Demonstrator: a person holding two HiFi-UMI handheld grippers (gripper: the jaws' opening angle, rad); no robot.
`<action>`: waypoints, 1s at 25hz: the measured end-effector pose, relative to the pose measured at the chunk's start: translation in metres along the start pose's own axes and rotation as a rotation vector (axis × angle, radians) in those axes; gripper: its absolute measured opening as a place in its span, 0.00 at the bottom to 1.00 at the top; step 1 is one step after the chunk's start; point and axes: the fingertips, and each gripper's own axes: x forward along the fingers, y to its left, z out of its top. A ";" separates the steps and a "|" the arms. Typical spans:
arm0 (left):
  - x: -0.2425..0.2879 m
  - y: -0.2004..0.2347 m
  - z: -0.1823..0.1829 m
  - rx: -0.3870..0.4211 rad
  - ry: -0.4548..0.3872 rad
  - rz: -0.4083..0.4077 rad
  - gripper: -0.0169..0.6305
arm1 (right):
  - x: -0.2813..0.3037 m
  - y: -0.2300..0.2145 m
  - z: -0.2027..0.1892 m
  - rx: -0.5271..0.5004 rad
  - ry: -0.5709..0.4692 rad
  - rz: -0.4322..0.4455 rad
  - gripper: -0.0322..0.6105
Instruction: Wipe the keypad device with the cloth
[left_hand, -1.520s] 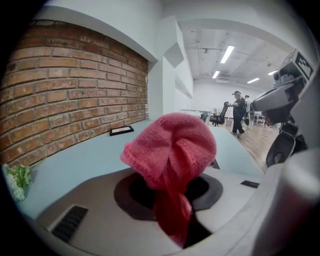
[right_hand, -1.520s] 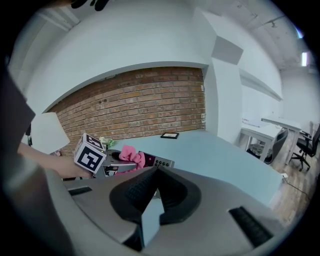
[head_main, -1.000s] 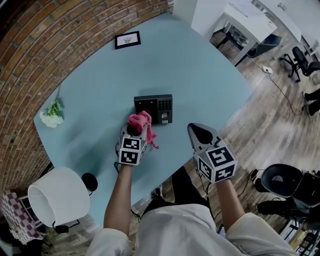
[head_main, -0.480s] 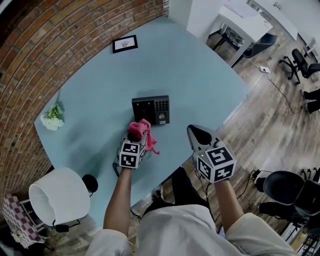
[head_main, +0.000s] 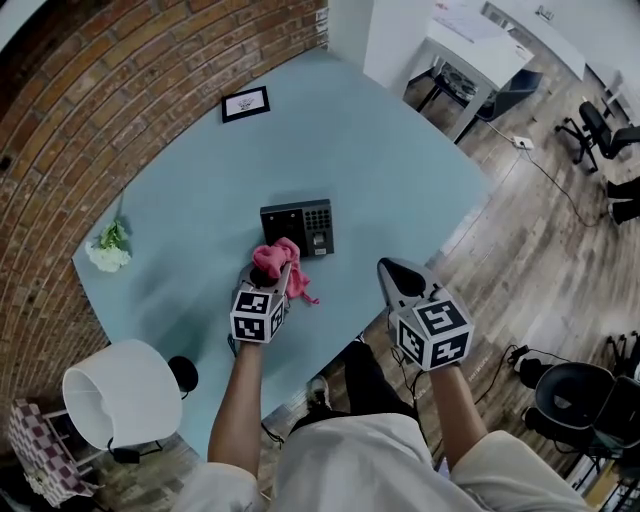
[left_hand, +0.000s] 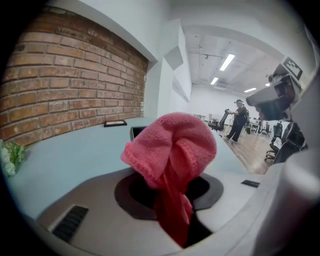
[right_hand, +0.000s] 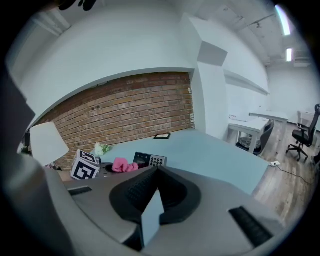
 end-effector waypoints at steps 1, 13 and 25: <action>-0.001 -0.001 0.013 0.013 -0.023 0.005 0.25 | -0.002 -0.001 0.000 0.005 -0.001 -0.004 0.08; 0.036 0.018 0.088 0.063 -0.071 0.081 0.25 | -0.010 -0.010 -0.010 0.023 0.013 -0.009 0.08; 0.044 0.009 0.069 0.096 -0.042 0.075 0.25 | -0.004 -0.015 -0.010 0.024 0.031 -0.004 0.08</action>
